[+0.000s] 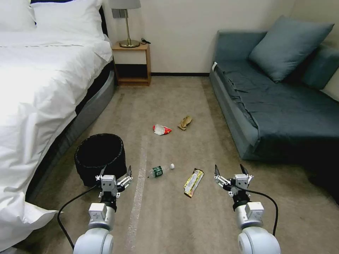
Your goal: Pick up the trash bin, then pick up the garbage on the floor and place it into the trash bin.
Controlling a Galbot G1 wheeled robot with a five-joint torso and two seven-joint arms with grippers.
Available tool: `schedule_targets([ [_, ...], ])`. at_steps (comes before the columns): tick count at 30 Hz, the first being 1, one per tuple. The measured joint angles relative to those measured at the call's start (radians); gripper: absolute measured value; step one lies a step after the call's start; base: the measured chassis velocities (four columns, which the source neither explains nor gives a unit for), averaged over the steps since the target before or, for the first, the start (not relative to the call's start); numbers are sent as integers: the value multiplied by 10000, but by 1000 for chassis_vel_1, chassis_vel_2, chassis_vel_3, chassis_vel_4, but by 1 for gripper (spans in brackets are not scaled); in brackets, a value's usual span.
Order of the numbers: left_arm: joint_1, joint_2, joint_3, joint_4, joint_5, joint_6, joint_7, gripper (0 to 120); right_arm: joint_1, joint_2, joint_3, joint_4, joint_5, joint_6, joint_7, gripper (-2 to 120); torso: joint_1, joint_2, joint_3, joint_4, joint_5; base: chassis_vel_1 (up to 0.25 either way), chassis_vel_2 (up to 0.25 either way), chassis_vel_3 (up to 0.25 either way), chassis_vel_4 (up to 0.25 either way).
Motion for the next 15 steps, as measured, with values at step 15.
schedule_targets([
  [15, 1, 0, 0, 0, 0, 0, 0, 100, 0, 0, 0, 0, 0, 0, 0, 100, 0, 0, 0, 0, 0, 0, 0, 0, 0],
])
